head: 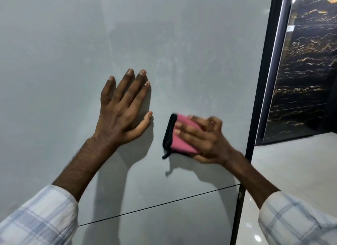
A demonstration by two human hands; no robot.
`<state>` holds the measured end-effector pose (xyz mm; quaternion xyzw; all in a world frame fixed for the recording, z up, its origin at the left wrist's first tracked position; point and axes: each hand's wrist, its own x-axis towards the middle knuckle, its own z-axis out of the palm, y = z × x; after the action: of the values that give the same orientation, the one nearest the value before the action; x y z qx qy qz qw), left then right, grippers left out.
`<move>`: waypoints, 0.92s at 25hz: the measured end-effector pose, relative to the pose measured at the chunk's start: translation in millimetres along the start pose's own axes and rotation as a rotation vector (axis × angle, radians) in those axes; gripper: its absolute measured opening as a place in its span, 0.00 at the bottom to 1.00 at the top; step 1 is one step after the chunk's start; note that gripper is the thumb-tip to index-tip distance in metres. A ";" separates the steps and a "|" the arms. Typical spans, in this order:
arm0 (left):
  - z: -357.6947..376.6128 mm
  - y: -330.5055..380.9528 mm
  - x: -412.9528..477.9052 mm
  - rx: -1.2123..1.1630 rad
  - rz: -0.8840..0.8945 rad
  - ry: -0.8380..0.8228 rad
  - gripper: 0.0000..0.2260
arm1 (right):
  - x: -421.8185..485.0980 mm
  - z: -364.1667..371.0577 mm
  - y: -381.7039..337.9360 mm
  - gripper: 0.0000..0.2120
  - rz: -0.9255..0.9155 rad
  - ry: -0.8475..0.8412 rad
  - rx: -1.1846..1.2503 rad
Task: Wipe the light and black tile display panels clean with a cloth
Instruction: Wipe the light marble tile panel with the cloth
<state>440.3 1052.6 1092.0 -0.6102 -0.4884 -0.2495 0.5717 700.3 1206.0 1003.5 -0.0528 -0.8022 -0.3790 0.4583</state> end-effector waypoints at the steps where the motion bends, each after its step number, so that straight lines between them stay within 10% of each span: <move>1: 1.2 7.4 -9.3 -0.039 0.001 -0.008 0.31 | 5.0 -4.4 11.9 0.28 0.153 0.040 -0.006; 5: 14.2 41.0 -61.1 -0.006 -0.020 -0.055 0.33 | 6.2 5.3 -11.5 0.33 0.742 0.266 -0.016; 11: 18.9 40.9 -72.2 0.005 0.003 -0.043 0.32 | -76.4 22.7 -86.5 0.31 0.203 -0.085 0.175; 17: 24.1 47.9 -87.8 0.026 0.003 -0.037 0.33 | -61.4 20.2 -60.3 0.31 1.088 0.406 0.114; 23: 24.0 48.2 -88.7 0.002 0.012 -0.010 0.32 | -105.7 36.0 -164.8 0.36 0.519 -0.065 0.228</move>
<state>441.4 1054.0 988.3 -0.6138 -0.4880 -0.2425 0.5712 664.8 1140.9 818.8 -0.2167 -0.8136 -0.1545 0.5169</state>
